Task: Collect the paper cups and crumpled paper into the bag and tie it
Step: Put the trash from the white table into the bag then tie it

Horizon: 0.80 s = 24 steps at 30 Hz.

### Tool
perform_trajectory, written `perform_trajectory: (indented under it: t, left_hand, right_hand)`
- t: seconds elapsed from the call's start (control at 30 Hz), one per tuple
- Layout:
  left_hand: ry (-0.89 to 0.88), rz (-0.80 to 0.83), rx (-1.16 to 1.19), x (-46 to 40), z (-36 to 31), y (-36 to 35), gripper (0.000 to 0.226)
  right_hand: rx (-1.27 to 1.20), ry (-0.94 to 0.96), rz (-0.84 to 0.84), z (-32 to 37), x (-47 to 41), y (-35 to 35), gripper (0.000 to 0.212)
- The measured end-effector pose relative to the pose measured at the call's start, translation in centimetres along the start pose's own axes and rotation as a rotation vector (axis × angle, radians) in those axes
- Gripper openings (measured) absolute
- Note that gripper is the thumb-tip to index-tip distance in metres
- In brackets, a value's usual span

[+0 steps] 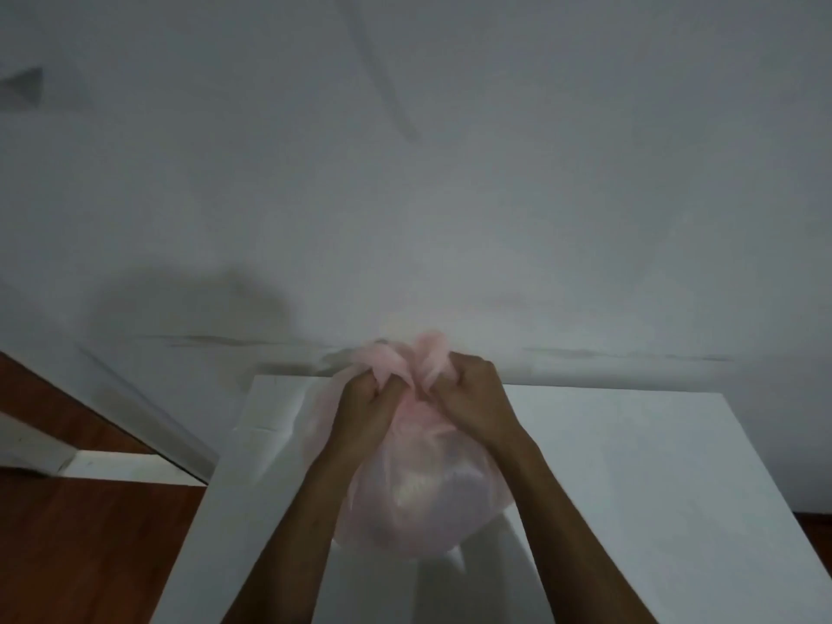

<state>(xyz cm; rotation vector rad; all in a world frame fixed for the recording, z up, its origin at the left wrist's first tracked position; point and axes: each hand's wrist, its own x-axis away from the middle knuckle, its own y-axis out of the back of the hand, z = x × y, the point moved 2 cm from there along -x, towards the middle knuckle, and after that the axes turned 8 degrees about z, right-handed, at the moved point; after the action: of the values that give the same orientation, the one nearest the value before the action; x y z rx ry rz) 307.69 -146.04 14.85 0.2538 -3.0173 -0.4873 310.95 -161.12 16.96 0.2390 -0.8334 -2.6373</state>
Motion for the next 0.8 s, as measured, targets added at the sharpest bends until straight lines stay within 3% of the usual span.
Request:
perform_trajectory:
  t: [0.1,0.17,0.23,0.4,0.5,0.63,0.73,0.8]
  left_hand:
    - [-0.056,0.029,-0.334,0.0,1.7,-0.7,0.019]
    - [-0.168,-0.068,-0.499,0.1,2.0,-0.7,0.029]
    - [-0.248,-0.119,-0.590,0.5,1.6,-1.1,0.023]
    - [-0.110,0.023,-0.554,0.5,5.8,-1.0,0.045]
    - [-0.020,0.076,-0.518,1.1,5.9,-0.8,0.040]
    - [0.058,0.029,-0.251,1.5,2.8,0.1,0.013]
    - [0.269,-0.104,0.323,1.5,1.7,1.3,0.015]
    - [0.273,-0.135,0.555,1.3,1.7,2.5,0.018]
  right_hand:
    - [0.358,0.049,0.055,-0.6,0.1,-1.3,0.044]
    - [0.515,0.048,0.024,-1.4,-0.3,-1.4,0.054]
    - [0.559,0.062,0.054,-1.9,-0.1,-1.5,0.063]
    - [0.623,0.193,0.036,-2.6,0.6,-2.1,0.031]
    - [0.619,0.156,0.125,-2.0,0.7,-2.1,0.034]
    - [0.462,0.030,0.212,-1.1,0.4,-0.6,0.033]
    - [0.044,-0.044,0.063,-0.2,0.6,2.0,0.018]
    - [-0.395,-0.080,0.045,0.8,0.8,3.3,0.014]
